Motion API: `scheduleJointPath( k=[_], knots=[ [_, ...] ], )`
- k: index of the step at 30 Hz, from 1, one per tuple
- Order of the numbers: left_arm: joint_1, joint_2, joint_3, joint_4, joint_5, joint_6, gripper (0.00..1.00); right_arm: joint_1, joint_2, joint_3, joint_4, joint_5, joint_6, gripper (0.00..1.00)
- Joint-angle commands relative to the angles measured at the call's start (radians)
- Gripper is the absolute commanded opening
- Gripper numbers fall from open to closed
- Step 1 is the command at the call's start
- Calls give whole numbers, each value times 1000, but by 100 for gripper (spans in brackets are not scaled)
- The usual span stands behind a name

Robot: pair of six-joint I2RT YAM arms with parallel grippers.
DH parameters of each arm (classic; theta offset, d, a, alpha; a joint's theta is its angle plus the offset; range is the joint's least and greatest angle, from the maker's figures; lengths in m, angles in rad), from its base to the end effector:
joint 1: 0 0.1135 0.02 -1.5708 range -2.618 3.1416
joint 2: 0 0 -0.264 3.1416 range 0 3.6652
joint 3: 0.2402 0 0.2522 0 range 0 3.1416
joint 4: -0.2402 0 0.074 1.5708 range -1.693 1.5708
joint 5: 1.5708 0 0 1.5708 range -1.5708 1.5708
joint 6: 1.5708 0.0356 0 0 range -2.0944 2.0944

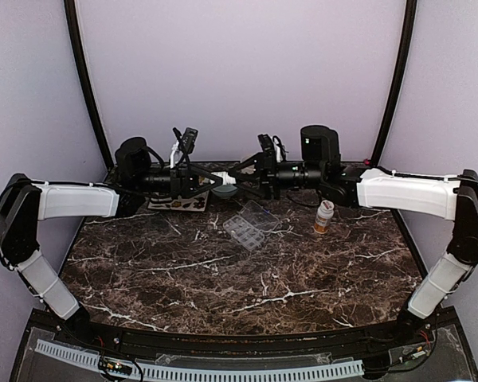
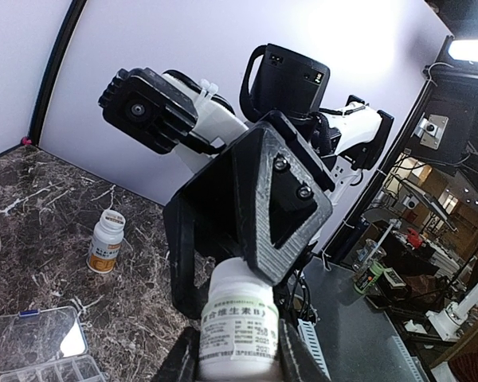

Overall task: Sort the pills into containers
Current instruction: Unscrew the lid of the pill bottle.

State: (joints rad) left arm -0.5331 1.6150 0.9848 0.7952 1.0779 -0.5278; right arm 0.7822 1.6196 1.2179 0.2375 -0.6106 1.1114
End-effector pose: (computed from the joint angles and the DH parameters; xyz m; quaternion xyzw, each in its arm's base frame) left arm 0.2894 -0.2072 0.2963 0.3931 0.5538 -0.6175 0.3970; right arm 0.2577 0.2848 0.3198 -0.0726 0.7495 0.6345 0.1744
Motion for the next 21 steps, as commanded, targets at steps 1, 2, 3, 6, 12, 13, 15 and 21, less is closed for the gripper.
scheduleJointPath(
  k=[1, 2, 3, 6, 12, 13, 15, 21],
  knots=[
    [-6, -13, 14, 36, 2, -1, 0, 3, 5, 40, 18, -15, -9, 44],
    [-7, -13, 14, 36, 0, -1, 0, 3, 4, 41, 18, -15, -9, 44],
    [-7, -12, 15, 34, 0, 0, 0, 3, 6, 44, 15, -15, -9, 44],
    [-8, -8, 19, 32, 0, 0, 0, 7, 7, 55, 0, -17, -23, 34],
    [-10, 1, 25, 36, -4, -3, 0, 14, 13, 70, -23, -19, -38, 27],
    [-11, 2, 26, 36, -4, -3, 0, 14, 14, 71, -25, -20, -38, 26],
    [-11, 4, 28, 36, -4, -4, 0, 16, 15, 73, -28, -20, -40, 26],
    [-11, 6, 32, 34, -7, -1, 0, 24, 19, 88, -48, -22, -55, 32]
  ],
)
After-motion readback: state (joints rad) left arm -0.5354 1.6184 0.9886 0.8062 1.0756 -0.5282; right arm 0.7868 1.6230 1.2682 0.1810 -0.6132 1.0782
